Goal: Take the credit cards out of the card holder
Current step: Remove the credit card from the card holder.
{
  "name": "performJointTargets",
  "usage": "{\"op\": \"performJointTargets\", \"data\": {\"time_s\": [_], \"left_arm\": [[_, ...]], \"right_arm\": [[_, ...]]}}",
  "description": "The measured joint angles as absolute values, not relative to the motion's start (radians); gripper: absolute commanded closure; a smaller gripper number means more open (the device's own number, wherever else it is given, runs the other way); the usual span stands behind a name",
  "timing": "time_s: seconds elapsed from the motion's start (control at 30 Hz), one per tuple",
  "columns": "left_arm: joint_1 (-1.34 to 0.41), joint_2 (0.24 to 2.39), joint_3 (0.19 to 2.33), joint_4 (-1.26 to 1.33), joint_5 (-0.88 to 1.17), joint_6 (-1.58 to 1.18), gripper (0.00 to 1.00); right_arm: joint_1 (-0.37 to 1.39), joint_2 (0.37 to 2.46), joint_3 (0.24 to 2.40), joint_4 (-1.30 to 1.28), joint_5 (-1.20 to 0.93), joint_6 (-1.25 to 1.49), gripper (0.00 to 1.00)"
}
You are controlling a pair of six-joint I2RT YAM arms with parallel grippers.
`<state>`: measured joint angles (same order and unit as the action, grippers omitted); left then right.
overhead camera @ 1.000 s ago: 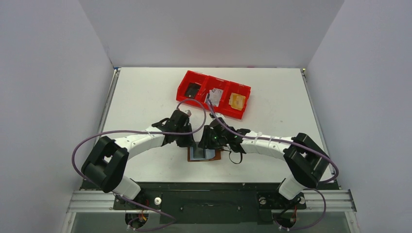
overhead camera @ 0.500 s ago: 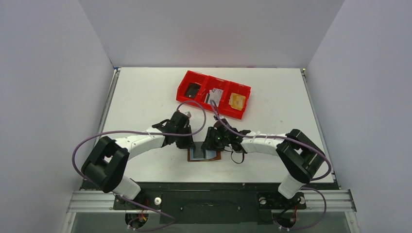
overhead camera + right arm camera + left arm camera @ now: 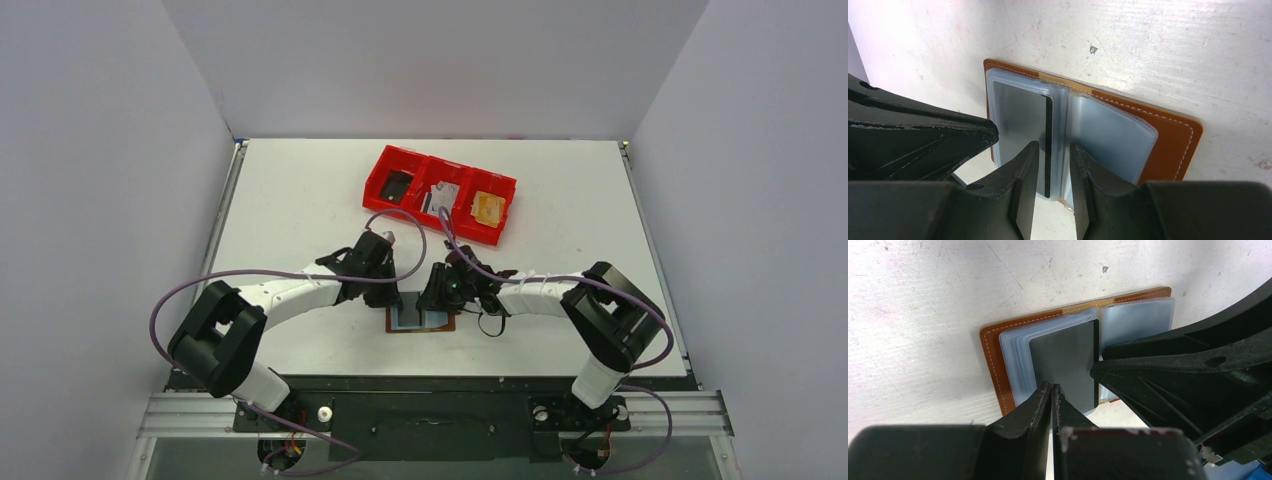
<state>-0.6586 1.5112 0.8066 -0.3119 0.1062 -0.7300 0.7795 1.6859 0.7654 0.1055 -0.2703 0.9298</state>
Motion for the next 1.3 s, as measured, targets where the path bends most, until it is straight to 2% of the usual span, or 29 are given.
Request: {"op": "performJointTargets", "data": {"time_s": [0.5, 1.1, 1.3], "left_arm": [[-0.670, 1.511, 0.807, -0.342, 0.046, -0.732, 0.98], [-0.712, 1.557, 0.822, -0.303, 0.046, -0.775, 0.99], [-0.713, 1.571, 0.831, -0.301, 0.046, -0.791, 1.00]], "right_arm": [[0.765, 1.694, 0.755, 0.138, -0.297, 0.936, 0.75], [0.746, 1.693, 0.715, 0.202, -0.317, 0.958, 0.85], [0.723, 1.693, 0.672, 0.271, -0.348, 0.984, 0.82]]}}
